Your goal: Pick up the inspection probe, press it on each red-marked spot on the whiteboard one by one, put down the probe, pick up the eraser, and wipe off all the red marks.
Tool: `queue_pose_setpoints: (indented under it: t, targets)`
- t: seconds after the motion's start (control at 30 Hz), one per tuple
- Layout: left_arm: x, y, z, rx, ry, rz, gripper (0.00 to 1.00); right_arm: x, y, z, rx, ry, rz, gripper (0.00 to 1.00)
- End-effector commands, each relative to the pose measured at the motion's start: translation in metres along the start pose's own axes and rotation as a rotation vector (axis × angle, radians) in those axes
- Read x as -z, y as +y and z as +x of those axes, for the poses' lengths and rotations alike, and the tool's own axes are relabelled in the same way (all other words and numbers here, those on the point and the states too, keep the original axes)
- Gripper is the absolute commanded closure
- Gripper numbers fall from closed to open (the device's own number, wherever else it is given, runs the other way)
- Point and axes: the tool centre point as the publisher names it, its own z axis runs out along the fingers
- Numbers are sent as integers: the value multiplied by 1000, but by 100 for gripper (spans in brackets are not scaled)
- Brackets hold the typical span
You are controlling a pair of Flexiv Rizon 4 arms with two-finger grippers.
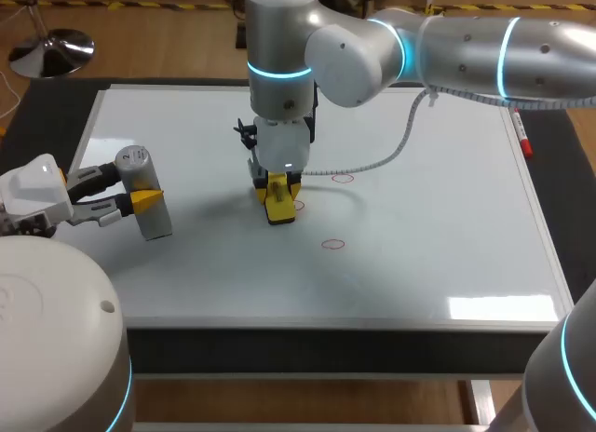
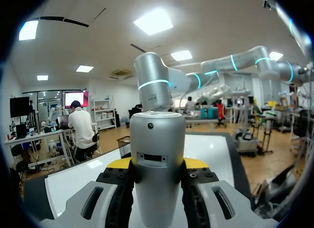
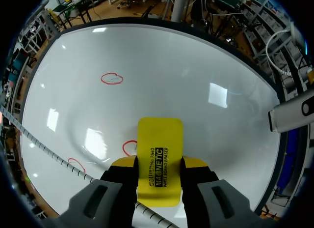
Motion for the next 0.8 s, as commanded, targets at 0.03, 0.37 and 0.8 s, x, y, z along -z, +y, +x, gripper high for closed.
queue_pose_setpoints:
  t: [0.03,0.37,0.8]
  targets:
    - [0,-1,1,-1,-1,0,100,-3,-6,-1,5,8,-19,100]
    - [0,-1,1,-1,-1,0,100,-10,-5,14,-45,7,-46,100]
    - [0,-1,1,-1,-1,0,100,-4,8,57,-172,4,-27,100]
